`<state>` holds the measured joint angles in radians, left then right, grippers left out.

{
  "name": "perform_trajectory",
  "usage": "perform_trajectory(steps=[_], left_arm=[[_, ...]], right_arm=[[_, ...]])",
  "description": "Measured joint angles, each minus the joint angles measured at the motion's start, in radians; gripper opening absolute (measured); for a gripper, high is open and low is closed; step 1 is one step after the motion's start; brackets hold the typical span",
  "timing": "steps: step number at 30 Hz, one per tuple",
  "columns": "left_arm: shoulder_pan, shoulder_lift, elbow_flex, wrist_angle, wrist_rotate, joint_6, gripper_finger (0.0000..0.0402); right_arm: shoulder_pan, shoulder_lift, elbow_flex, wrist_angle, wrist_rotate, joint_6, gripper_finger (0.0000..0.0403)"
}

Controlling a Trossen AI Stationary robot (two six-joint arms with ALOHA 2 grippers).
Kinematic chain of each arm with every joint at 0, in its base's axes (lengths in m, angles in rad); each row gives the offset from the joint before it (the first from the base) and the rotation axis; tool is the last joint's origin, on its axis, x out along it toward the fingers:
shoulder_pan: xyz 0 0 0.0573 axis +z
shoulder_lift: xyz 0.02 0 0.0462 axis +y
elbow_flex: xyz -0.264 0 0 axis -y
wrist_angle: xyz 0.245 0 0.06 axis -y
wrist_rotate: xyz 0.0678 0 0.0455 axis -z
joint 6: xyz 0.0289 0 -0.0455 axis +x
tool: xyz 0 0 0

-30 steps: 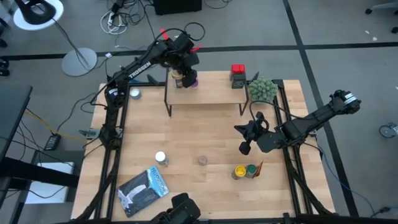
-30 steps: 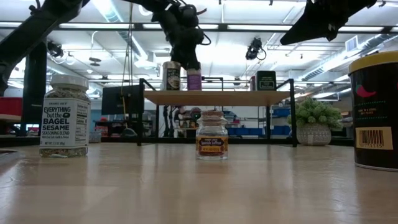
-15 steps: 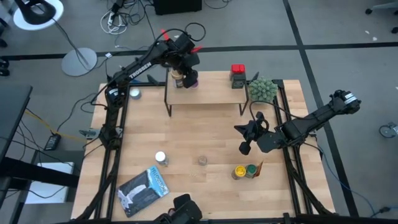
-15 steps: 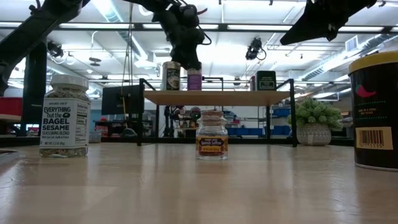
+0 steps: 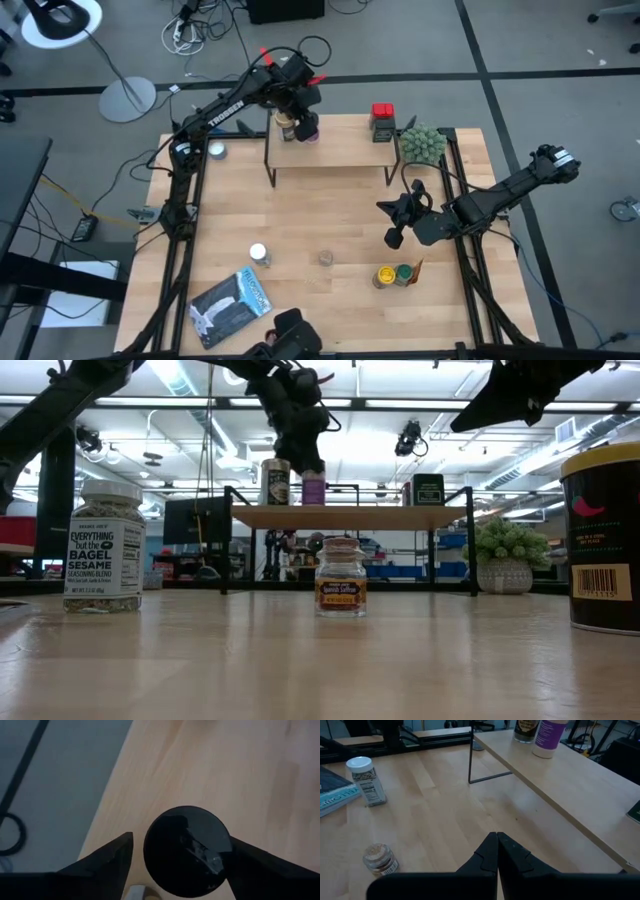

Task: Shelf spices
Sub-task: Put the black seasoning bottle on the shelf, then put the white seasoning bottle on the shelf

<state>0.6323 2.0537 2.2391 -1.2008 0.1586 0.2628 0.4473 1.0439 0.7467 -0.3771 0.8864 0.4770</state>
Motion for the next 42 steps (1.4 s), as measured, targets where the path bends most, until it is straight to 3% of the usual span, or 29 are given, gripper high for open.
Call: perform_trajectory(steps=[13,26,33,37,42], left_arm=[[0.001,-0.012,0.117,-0.074,-0.017,0.02,0.029],[-0.05,-0.23,0.111,-0.148,0.049,0.016,0.0278],[-0.132,-0.358,0.1,-0.15,-0.012,-0.012,0.0264],[-0.187,-0.478,-0.073,-0.053,-0.016,-0.045,0.0259],[-0.267,-0.707,-0.532,0.22,-0.079,-0.121,0.0257]], right_arm=[[0.0,0.0,0.0,-0.002,0.0,0.0,0.0002],[0.003,-0.011,-0.001,-0.04,0.008,0.0,0.0001],[0.003,-0.013,-0.001,-0.043,0.007,0.0,0.0001],[0.003,-0.013,-0.001,-0.044,0.006,0.0,0.0001],[0.003,-0.013,-0.001,-0.044,0.001,0.001,0.0002]])
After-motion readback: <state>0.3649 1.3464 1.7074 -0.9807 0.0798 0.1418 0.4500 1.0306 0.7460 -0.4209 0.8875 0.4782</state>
